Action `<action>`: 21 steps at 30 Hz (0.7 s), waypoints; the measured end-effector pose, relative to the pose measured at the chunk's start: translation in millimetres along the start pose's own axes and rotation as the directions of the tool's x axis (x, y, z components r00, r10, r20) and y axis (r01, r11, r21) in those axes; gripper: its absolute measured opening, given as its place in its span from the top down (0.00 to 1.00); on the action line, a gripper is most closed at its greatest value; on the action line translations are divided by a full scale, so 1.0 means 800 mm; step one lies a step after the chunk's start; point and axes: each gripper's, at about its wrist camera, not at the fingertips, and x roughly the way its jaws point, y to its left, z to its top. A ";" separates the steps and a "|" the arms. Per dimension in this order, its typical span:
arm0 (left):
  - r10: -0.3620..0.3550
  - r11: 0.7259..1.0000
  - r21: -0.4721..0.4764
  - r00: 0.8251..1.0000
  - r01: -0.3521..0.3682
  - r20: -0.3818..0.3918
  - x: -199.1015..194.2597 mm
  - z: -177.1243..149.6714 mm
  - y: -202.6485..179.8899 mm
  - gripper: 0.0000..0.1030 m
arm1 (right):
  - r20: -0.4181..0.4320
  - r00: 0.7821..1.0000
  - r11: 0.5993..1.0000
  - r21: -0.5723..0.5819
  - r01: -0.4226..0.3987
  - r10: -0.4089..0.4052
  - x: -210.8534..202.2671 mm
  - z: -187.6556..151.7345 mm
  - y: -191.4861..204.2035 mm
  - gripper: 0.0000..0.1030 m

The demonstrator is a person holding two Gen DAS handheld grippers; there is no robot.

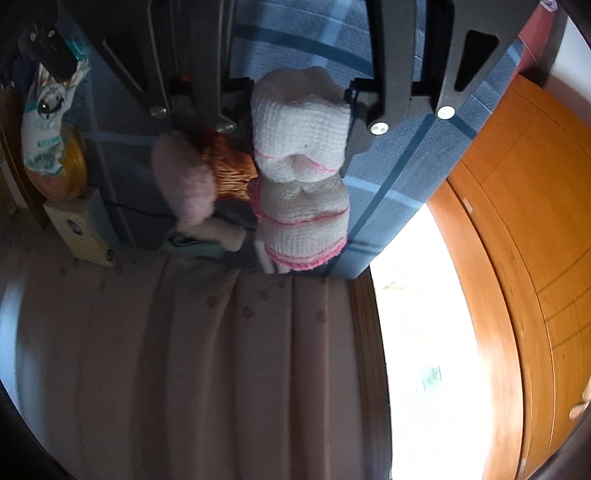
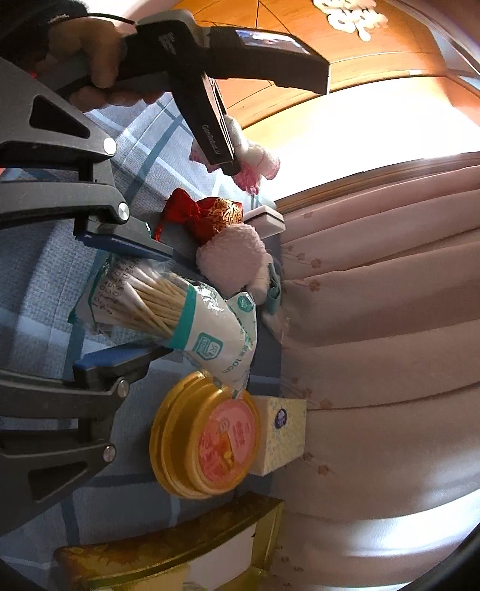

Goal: Organize soft objects
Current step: 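Grasp the white-pink rolled towel with the left tool while the right tool holds the swab bag, then carry towel roll and swab bag into the gold tray and open both tools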

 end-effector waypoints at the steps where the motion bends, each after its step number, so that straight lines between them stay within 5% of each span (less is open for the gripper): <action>1: -0.002 1.000 0.012 1.000 0.002 0.008 -0.005 0.001 -0.007 0.69 | 0.005 1.000 1.000 -0.001 0.002 -0.002 -0.005 -0.001 -0.002 0.56; 21: -0.104 0.983 0.158 0.991 0.090 0.082 -0.081 0.009 -0.125 0.68 | 0.098 0.989 0.989 0.102 0.105 -0.115 -0.087 0.000 -0.095 0.56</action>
